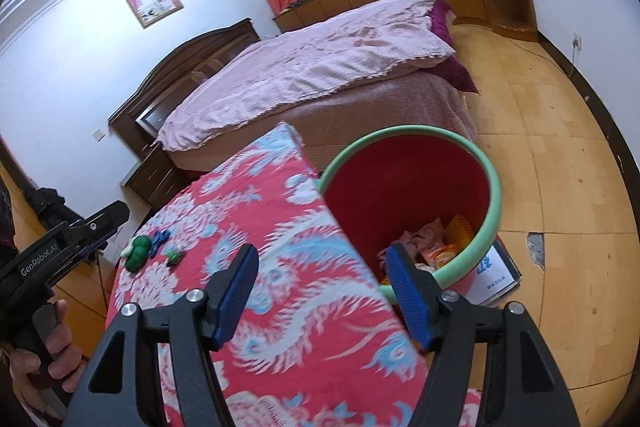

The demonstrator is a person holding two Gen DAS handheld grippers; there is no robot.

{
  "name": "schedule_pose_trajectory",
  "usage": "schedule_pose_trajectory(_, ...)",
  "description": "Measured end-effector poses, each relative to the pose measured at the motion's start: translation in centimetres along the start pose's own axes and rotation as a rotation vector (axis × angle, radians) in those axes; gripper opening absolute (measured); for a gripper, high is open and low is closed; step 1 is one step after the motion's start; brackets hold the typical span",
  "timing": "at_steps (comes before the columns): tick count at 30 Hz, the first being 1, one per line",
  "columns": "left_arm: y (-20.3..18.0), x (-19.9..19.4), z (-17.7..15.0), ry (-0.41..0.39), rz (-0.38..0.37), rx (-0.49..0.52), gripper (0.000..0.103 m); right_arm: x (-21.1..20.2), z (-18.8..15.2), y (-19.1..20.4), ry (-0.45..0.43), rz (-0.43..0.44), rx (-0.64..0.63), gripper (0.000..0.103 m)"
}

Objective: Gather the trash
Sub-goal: 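Move both open tools back toward the items on the cloth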

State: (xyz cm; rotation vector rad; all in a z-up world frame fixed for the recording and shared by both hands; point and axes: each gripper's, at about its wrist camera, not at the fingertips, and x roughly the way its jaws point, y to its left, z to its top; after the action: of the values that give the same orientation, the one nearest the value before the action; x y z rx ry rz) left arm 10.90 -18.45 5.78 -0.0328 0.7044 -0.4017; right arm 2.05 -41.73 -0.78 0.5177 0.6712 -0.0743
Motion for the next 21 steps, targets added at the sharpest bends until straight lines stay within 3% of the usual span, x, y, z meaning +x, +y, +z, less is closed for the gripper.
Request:
schedule_pose_trajectory(13, 6.5, -7.2, -2.7, -0.051, 0.151, -0.055, 0.049, -1.6, -2.8, 4.5, 0.024, 0.069, -0.081, 0.069)
schedule_pose_trajectory(21, 9.7, -9.5, -6.0, -0.015, 0.209, -0.09, 0.049, -2.3, -4.3, 6.2, 0.053, 0.09, -0.117, 0.07)
